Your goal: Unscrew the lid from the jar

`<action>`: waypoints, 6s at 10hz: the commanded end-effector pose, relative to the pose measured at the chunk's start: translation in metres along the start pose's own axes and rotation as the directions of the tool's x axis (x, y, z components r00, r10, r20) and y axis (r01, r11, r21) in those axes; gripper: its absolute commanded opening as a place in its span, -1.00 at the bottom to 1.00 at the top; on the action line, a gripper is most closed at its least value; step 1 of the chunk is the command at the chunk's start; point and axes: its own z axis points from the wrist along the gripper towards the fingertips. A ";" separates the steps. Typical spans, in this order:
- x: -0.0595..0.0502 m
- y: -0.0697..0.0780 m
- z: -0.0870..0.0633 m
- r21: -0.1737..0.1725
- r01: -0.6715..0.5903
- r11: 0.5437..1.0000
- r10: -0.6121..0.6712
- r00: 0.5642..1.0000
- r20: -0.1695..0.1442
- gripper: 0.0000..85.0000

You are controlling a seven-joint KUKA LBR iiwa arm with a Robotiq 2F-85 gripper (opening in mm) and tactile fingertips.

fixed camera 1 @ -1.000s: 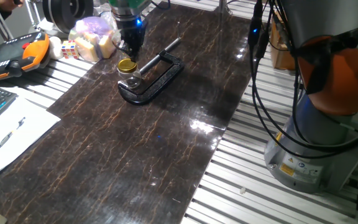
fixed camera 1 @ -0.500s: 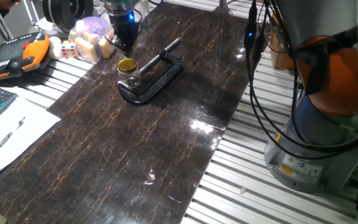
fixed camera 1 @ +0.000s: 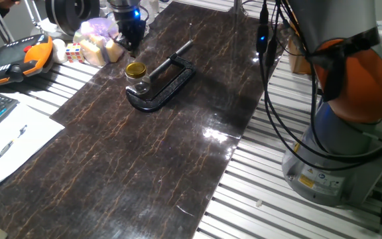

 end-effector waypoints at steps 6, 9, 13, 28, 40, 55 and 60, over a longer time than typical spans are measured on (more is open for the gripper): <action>0.004 0.007 0.006 -0.010 -0.026 1.000 0.026 0.999 0.021 -0.98; 0.004 0.008 0.007 -0.027 -0.121 0.992 0.121 0.993 -0.002 -0.91; 0.004 0.008 0.006 -0.053 -0.251 0.967 0.253 0.967 0.042 -0.96; 0.003 0.008 0.001 0.013 -0.994 -0.112 0.994 -0.112 -0.005 -0.98; 0.002 0.009 0.002 0.033 -0.806 -0.591 0.806 -0.591 -0.013 -0.98; -0.001 0.011 0.005 -0.024 -0.712 -0.701 0.712 -0.702 0.024 -0.98; -0.001 0.011 0.005 -0.012 -0.709 -0.705 0.709 -0.705 0.024 -0.98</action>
